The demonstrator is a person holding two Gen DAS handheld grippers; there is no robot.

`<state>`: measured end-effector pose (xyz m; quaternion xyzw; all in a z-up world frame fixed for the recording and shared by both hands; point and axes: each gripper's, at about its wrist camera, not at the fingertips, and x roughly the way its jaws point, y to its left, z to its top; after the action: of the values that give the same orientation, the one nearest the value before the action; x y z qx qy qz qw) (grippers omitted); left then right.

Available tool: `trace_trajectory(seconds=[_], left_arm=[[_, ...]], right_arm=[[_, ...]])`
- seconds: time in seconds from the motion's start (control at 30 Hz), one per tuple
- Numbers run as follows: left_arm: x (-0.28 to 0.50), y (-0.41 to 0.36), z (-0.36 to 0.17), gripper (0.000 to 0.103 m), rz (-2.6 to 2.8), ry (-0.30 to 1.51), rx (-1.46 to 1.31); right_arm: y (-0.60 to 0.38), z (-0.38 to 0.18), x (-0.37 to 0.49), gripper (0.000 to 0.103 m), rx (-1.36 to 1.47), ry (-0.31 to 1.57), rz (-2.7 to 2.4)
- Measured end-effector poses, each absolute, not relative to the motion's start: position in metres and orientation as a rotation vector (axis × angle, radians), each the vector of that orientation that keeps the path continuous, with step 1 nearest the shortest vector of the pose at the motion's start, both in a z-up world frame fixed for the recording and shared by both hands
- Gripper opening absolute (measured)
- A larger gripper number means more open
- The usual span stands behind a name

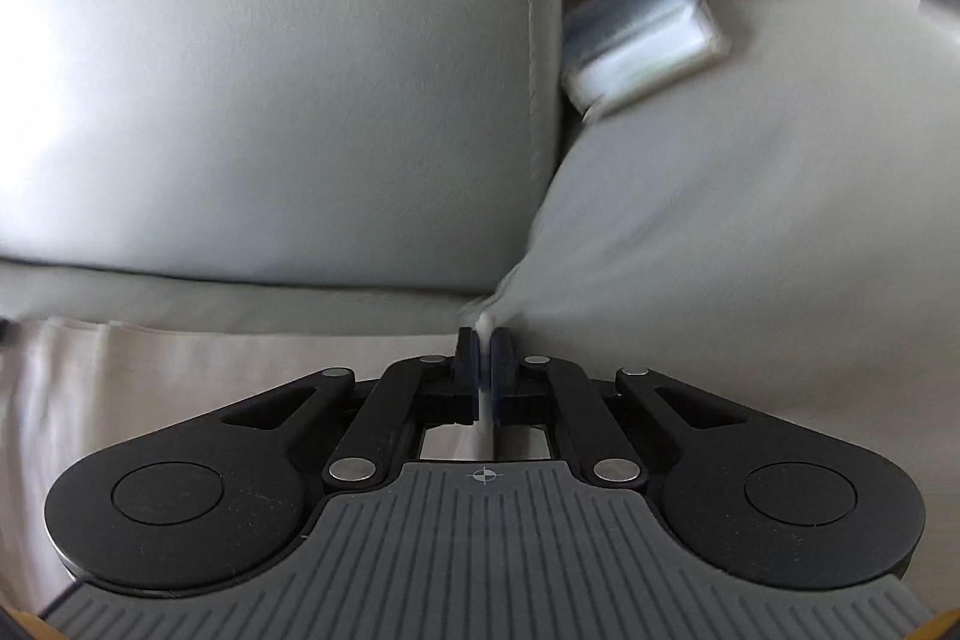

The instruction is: Fold clothes

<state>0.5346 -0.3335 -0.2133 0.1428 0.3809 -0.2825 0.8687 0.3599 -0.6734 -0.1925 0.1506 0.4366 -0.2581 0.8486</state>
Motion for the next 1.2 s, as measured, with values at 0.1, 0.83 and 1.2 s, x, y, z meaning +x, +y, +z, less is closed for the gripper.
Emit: trace_trajectory(seconds=[0.1,0.83,1.2], left_arm=[[0.530,-0.324,-0.201,0.003,-0.530,0.773,0.309],[0.355,-0.176,-0.055,0.003,-0.531,0.850,0.092],[0.221,-0.092,-0.115,0.003,-0.467,0.937,0.031]], right_arm=[[-0.678,-0.177,0.347,0.002,0.347,0.882,-0.627],[-0.600,-0.034,0.148,0.002,0.678,0.766,-0.542],[-0.521,-0.077,0.000,0.002,0.729,0.795,-0.546]])
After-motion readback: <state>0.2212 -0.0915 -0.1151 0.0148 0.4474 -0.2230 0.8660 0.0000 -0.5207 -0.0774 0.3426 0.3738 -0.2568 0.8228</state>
